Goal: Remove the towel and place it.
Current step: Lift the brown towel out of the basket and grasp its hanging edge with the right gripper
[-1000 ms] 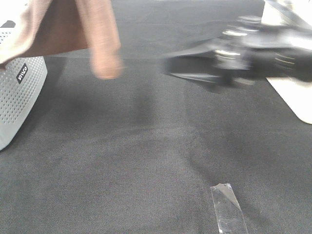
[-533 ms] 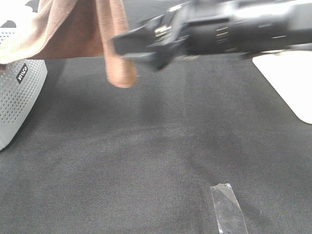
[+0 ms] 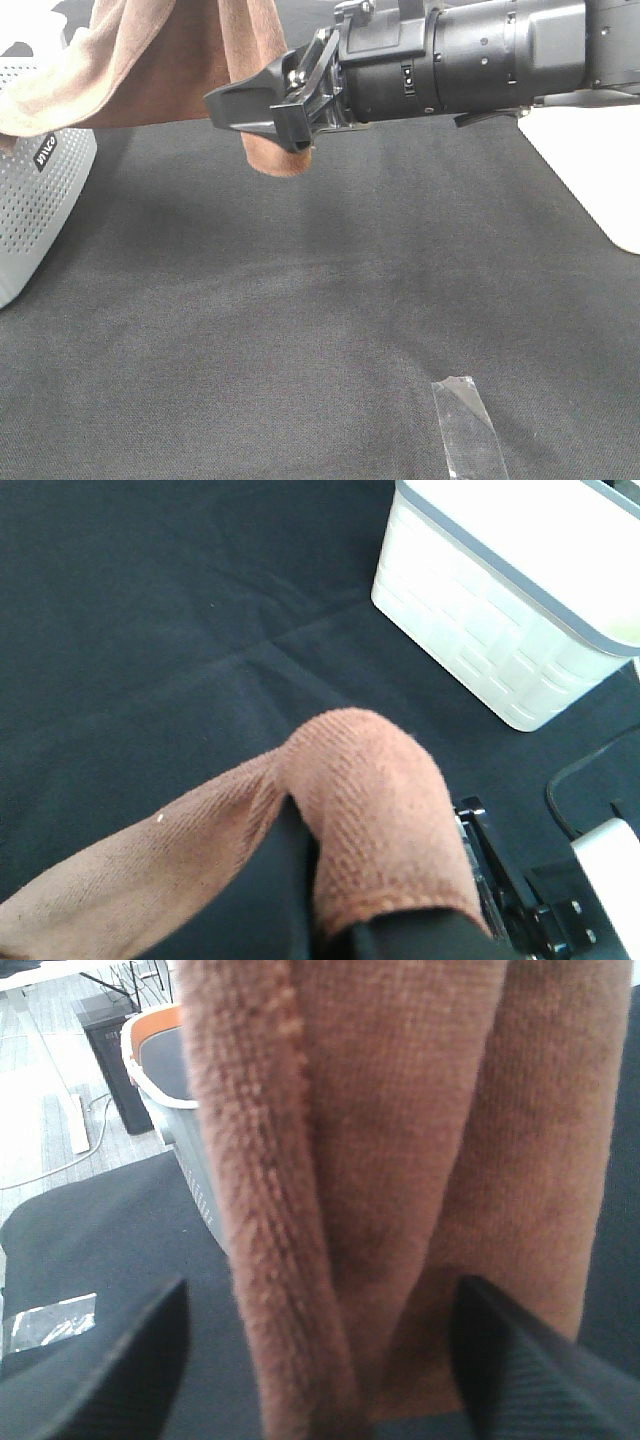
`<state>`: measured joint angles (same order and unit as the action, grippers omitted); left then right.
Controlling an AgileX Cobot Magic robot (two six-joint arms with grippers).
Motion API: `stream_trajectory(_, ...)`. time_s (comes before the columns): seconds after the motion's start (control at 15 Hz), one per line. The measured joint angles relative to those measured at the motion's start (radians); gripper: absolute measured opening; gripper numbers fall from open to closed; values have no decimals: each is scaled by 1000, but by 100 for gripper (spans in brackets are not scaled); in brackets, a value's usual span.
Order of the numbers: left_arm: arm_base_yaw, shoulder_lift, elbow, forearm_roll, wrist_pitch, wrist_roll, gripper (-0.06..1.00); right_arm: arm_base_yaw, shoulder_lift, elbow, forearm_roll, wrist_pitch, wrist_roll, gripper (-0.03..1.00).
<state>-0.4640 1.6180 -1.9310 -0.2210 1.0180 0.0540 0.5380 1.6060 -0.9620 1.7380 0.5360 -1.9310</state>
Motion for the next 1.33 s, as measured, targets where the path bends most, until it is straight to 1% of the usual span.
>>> stream_trajectory(0.07,0,1,0,-4,6,2,2,0,0,0,0,0,-15,52)
stream_trajectory(0.13,0,1,0,-5,7,2,2,0,0,0,0,0,-16,44)
stream_trajectory(0.27,0,2,0,-5,23,8,2,0,0,0,1,0,-18,8)
stream_trajectory(0.33,0,2,0,-5,62,29,2,0,0,0,1,0,-18,0)
stream_trajectory(0.4,0,2,0,-5,95,55,2,0,0,0,1,10,-18,0)
stream_trajectory(0.53,0,2,0,-4,111,73,2,0,0,0,1,12,-18,0)
stream_trajectory(0.67,0,2,0,-1,142,128,2,0,-3,0,1,9,60,0)
stream_trajectory(0.73,0,2,0,-1,160,161,2,0,-14,-1,-21,1,128,0)
stream_trajectory(0.8,0,2,0,-1,179,187,2,0,-26,-4,-75,-10,205,0)
stream_trajectory(0.87,0,2,0,0,189,211,2,0,-38,-16,-166,-22,300,0)
stream_trajectory(1.0,0,2,0,0,195,239,3,0,-65,-59,-380,-25,548,0)
stream_trajectory(1.07,0,2,0,0,195,246,3,0,-76,-88,-517,-9,679,0)
stream_trajectory(1.13,0,2,0,0,195,266,3,0,-86,-128,-664,29,828,0)
stream_trajectory(1.2,0,2,0,0,195,293,3,0,-88,-182,-799,87,977,0)
stream_trajectory(1.33,0,2,0,1,195,362,3,0,-88,-304,-1065,214,1207,0)
